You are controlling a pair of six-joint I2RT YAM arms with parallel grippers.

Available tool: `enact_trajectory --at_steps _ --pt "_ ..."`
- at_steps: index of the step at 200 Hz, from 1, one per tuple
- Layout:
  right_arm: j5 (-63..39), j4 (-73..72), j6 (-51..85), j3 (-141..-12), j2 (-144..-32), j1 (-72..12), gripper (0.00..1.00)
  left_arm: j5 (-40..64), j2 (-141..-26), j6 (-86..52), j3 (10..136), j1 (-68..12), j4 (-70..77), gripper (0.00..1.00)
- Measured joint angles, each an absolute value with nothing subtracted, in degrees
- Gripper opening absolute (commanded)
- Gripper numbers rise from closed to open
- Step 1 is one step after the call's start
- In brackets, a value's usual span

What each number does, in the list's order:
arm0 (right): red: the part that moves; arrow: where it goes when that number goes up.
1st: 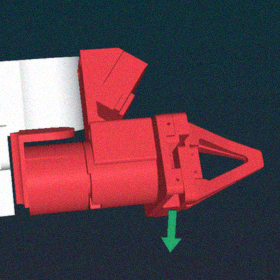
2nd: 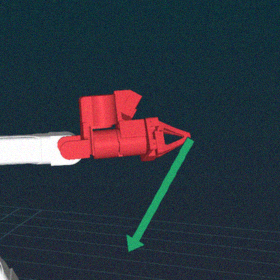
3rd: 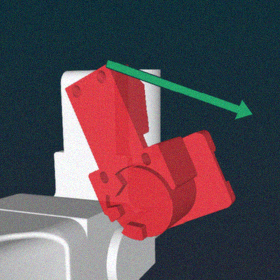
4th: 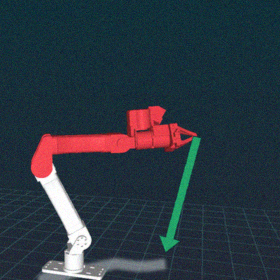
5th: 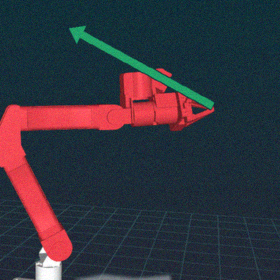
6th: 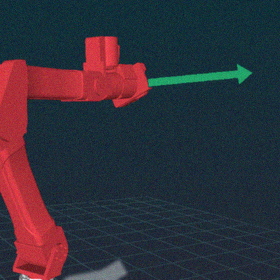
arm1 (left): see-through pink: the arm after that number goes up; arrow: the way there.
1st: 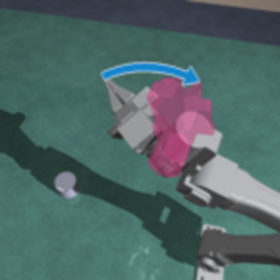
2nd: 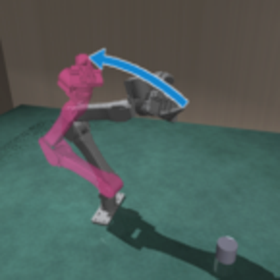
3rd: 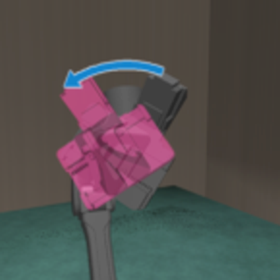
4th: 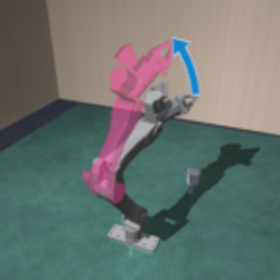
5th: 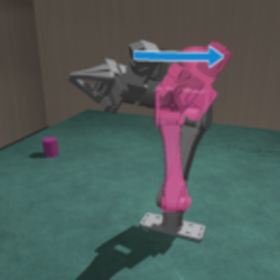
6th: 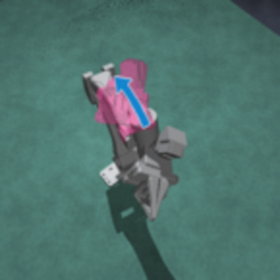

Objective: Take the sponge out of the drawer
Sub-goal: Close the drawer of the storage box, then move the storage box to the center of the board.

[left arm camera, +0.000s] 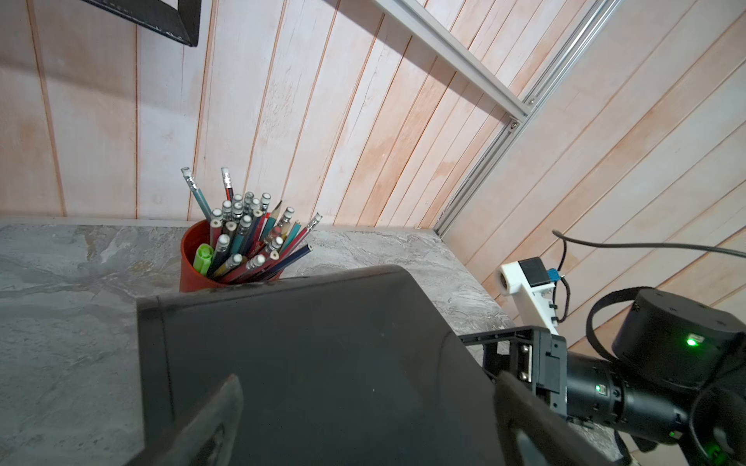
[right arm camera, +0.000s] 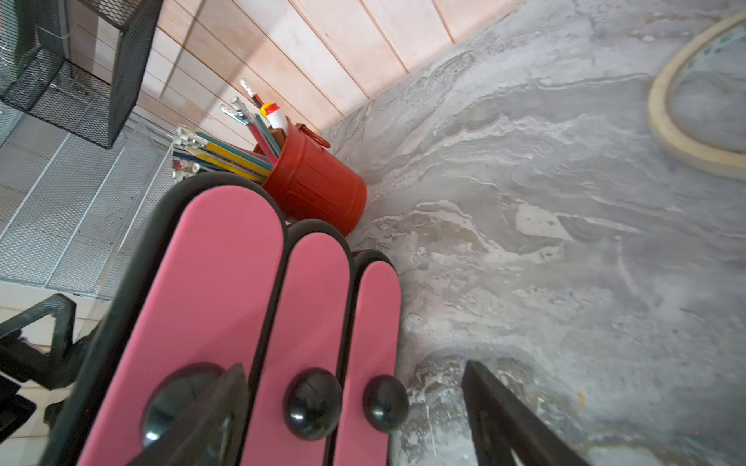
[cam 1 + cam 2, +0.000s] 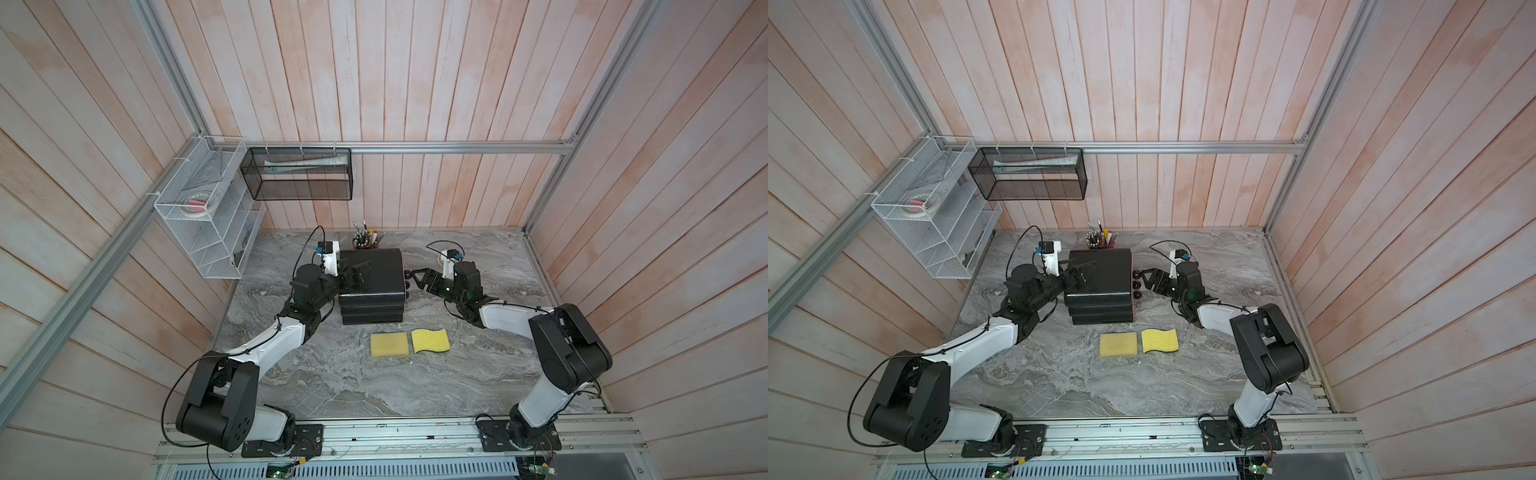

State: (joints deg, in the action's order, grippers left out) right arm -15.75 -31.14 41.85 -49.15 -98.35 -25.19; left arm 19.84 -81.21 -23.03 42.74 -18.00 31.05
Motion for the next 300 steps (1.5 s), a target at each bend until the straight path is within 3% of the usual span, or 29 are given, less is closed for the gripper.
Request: enact_trajectory --at_steps 193,300 --pt "-17.0 -31.2 41.1 -50.4 -99.7 -24.7 0.84 28.3 -90.9 -28.1 47.6 -18.2 44.4 0.97" --pt "-15.7 -30.9 40.3 -48.0 -95.9 -24.7 0.84 18.0 -70.8 -25.1 37.2 -17.6 22.7 1.0"
